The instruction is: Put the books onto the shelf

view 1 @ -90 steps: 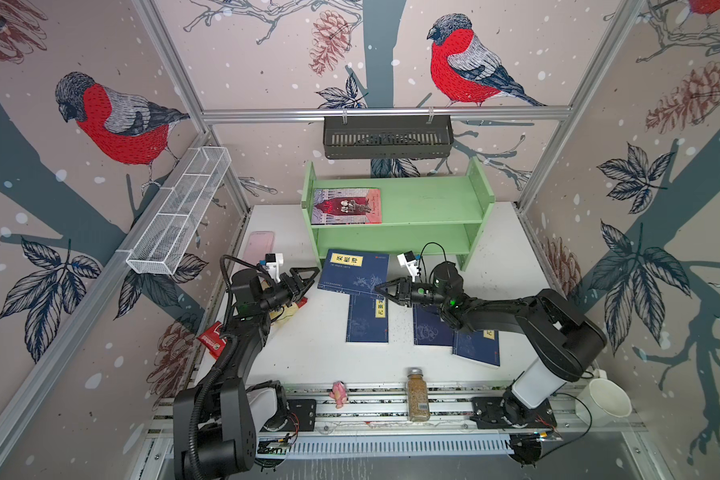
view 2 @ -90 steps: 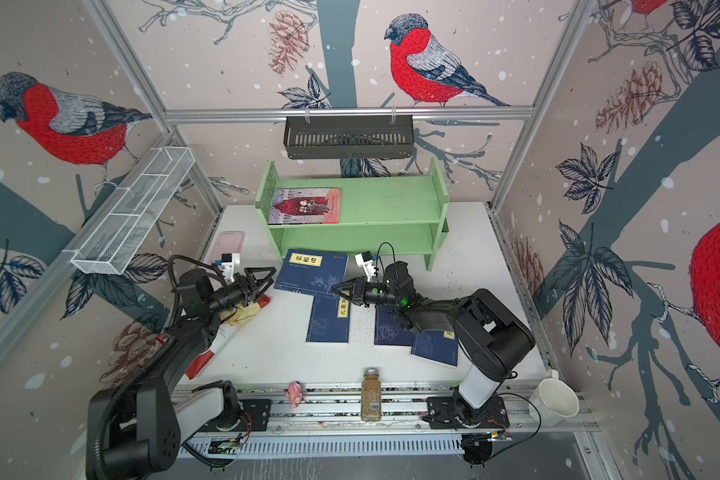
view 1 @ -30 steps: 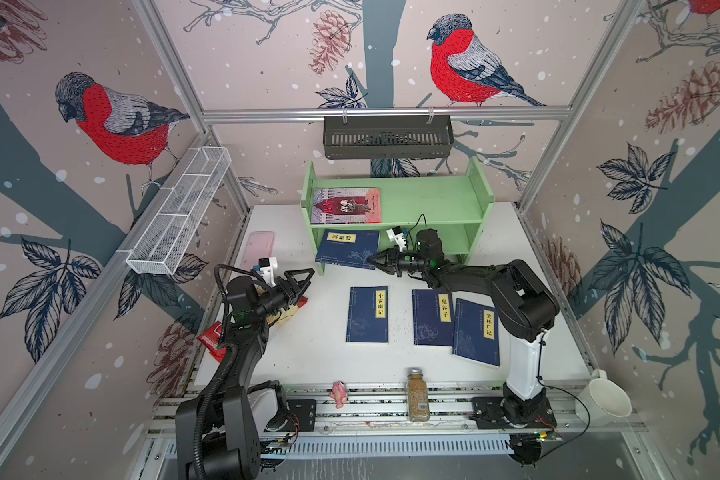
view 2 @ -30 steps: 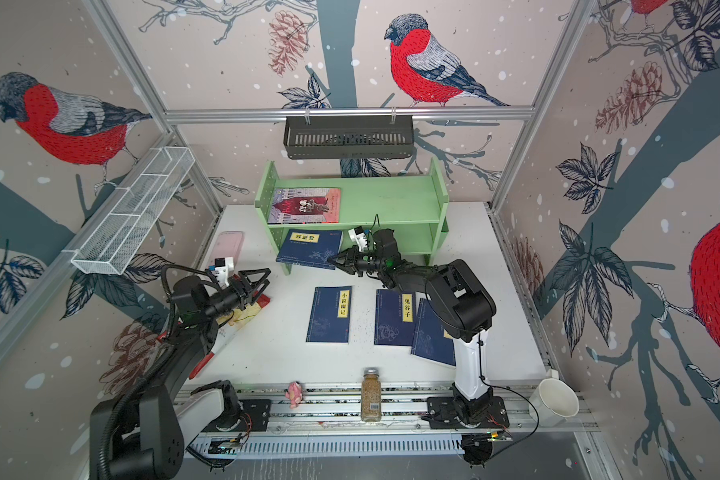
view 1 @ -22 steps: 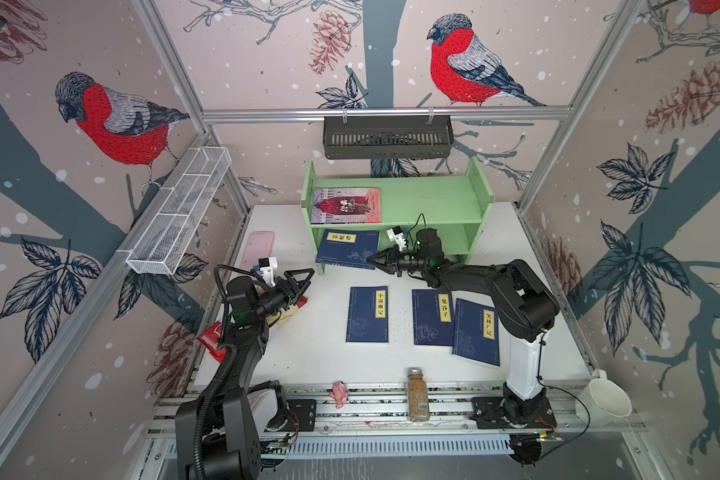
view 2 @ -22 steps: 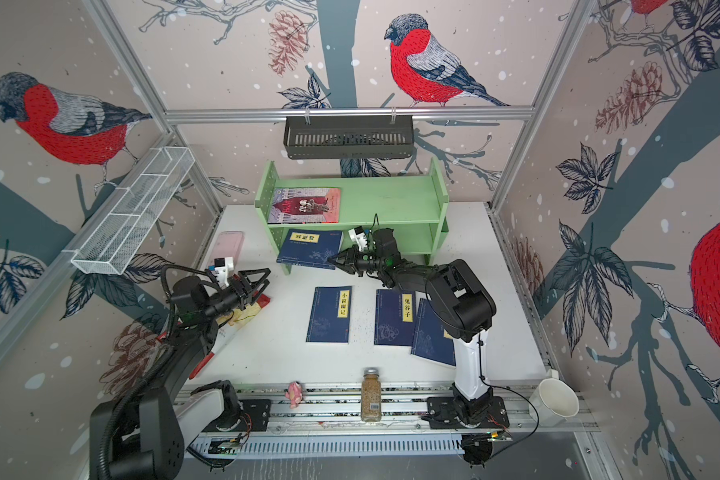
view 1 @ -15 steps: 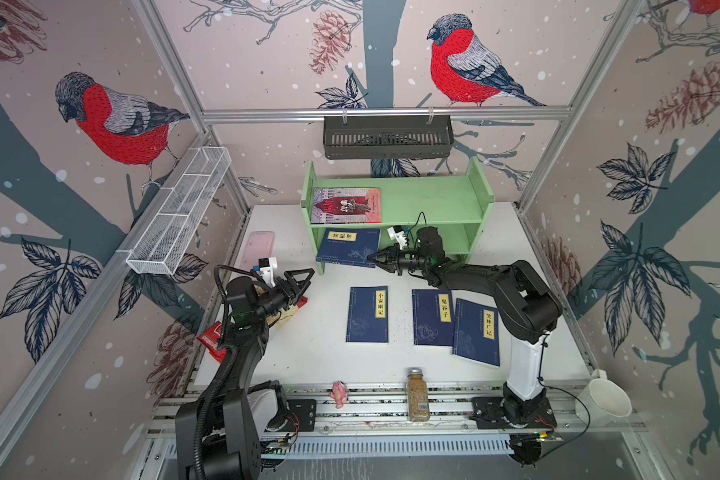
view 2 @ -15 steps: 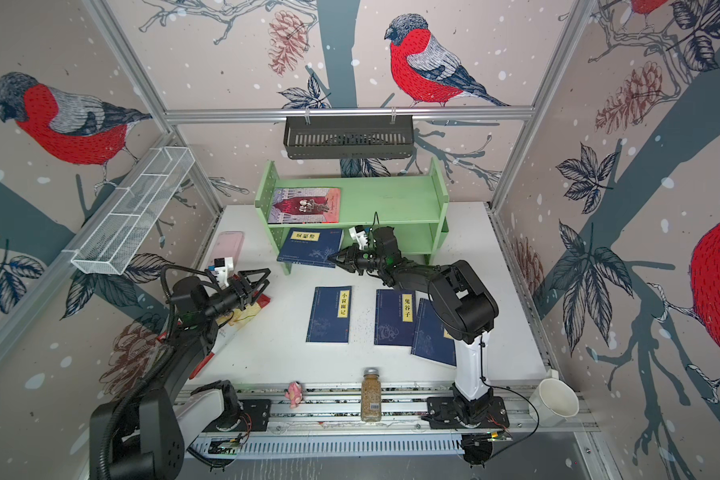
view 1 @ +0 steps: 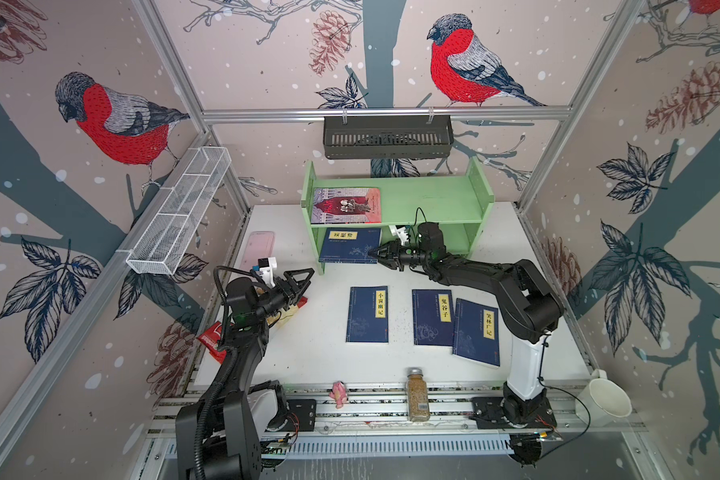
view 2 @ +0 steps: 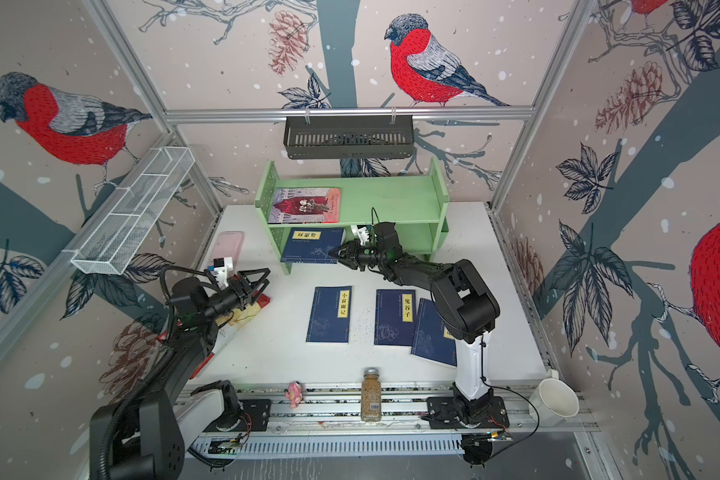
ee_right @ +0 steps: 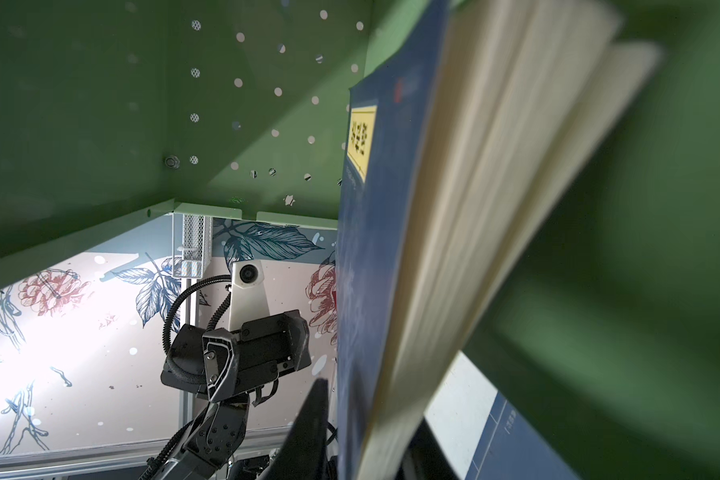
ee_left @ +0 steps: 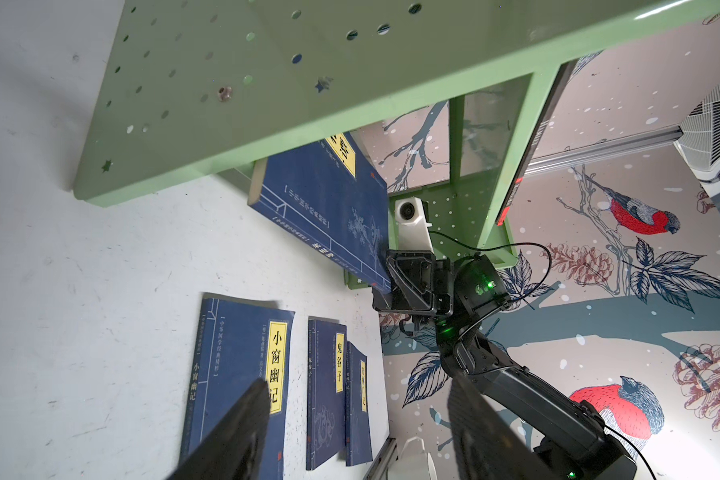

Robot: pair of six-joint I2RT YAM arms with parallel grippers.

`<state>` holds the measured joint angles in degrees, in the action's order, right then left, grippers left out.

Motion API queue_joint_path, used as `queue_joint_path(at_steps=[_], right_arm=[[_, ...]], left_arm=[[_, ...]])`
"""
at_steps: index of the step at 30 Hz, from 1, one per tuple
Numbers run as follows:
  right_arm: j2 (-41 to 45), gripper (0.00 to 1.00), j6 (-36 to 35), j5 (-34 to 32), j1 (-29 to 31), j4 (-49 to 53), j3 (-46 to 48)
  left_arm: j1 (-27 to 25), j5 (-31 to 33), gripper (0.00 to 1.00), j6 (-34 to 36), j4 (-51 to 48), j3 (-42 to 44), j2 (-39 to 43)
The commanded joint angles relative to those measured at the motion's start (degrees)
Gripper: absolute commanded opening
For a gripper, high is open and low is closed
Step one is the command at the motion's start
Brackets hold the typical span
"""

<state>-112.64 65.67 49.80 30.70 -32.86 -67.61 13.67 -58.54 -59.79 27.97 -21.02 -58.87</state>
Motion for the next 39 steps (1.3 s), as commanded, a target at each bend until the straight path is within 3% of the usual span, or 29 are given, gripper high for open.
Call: queue_joint_path(at_steps=[1,8,12,20,39], right_arm=[[0.4,0.4,-1.6,0.2,0.1,-0.1,-0.1],[2.8,0.52,-3.0,-2.3,0.0,3.9,0.4],[4.2,0.55,-6.0,-6.3,0.1,12.5,-1.0],[5.8,0.57,-7.8,-10.5,-0.2,19.5,-1.0],[15.4,0.58,-4.1,-15.7,2.4,16.1,8.4]], left_arm=[[0.1,-1.4,0.69,-0.2,2.3,0.2,0.4],[0.1,-1.5,0.69,-0.6,2.5,0.4,1.0],[0.1,-1.5,0.69,-0.8,2.7,0.4,1.3],[0.1,-1.3,0.69,-0.9,3.0,0.5,1.4],[0.2,-1.7,0.69,-2.0,4.3,0.5,1.4]])
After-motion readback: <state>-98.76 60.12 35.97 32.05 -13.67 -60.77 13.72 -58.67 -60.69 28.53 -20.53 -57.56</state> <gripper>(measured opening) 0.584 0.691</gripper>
